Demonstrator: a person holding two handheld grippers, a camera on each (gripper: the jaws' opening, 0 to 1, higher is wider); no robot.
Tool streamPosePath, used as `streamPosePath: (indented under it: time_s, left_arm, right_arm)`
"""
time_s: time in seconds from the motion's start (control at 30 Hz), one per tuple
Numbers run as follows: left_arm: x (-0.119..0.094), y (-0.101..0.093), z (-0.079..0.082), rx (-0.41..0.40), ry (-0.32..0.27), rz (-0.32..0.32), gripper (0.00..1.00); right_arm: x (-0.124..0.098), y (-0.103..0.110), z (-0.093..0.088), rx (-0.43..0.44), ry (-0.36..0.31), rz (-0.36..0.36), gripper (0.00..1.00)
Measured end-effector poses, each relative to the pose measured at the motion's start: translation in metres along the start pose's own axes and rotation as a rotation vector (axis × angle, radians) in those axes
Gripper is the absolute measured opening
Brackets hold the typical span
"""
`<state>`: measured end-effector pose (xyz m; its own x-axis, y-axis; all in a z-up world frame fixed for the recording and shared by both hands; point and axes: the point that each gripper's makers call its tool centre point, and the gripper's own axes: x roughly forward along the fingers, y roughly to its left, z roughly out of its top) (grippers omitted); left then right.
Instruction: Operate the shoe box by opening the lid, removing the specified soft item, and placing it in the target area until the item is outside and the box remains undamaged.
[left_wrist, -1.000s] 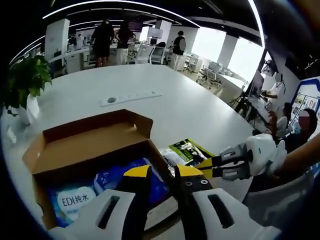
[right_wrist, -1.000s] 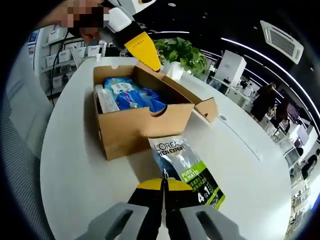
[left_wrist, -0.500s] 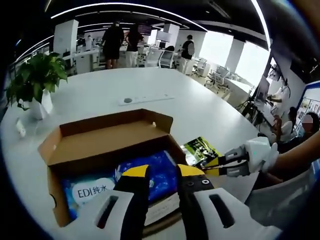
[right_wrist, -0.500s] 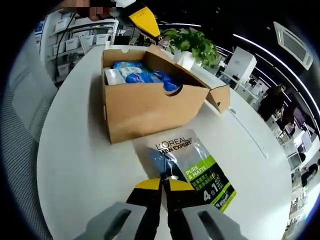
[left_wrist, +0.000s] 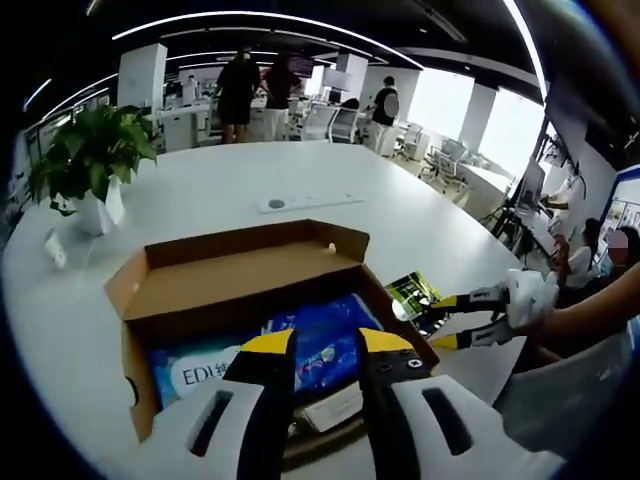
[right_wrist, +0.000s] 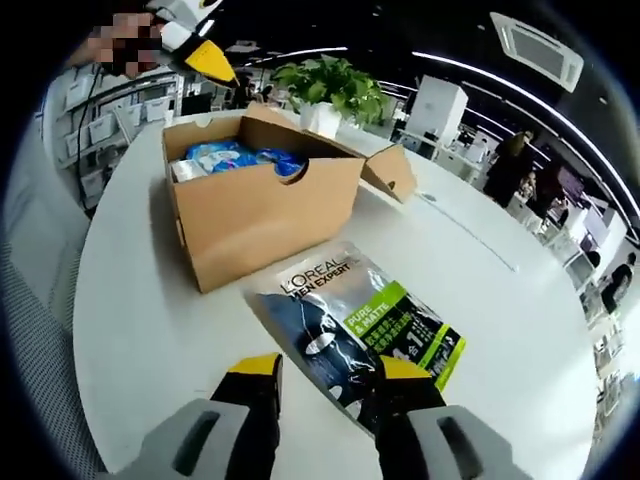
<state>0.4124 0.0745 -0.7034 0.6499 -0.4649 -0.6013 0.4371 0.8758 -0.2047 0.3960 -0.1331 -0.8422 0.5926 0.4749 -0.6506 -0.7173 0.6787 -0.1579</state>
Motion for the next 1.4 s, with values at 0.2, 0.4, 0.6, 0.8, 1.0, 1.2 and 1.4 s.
streamPosePath:
  time_s: [0.2, 0.4, 0.6, 0.8, 1.0, 1.2, 1.4]
  left_arm:
    - [-0.01, 0.007, -0.005, -0.001, -0.01, 0.001, 0.28]
    - [-0.021, 0.016, -0.01, -0.001, -0.015, 0.013, 0.31]
    - [-0.03, 0.025, -0.014, -0.005, -0.021, 0.023, 0.33]
    - [-0.038, 0.034, -0.017, -0.012, -0.025, 0.037, 0.33]
    - [-0.043, 0.041, -0.023, -0.016, -0.02, 0.051, 0.33]
    - [-0.046, 0.045, -0.024, -0.014, -0.019, 0.055, 0.34]
    - [-0.05, 0.053, -0.026, -0.01, -0.014, 0.069, 0.34]
  right_arm:
    - [-0.007, -0.013, -0.002, 0.116, -0.034, -0.026, 0.45]
    - [-0.011, -0.022, -0.012, 0.171, -0.022, -0.039, 0.58]
    - [-0.013, -0.032, -0.017, 0.229, -0.033, -0.07, 0.69]
    - [-0.012, -0.032, -0.02, 0.265, -0.041, -0.061, 0.69]
    - [-0.007, -0.029, -0.024, 0.266, -0.024, -0.064, 0.69]
    - [0.0, -0.028, -0.023, 0.277, -0.02, -0.084, 0.68]
    - [0.007, -0.032, -0.021, 0.282, -0.022, -0.114, 0.68]
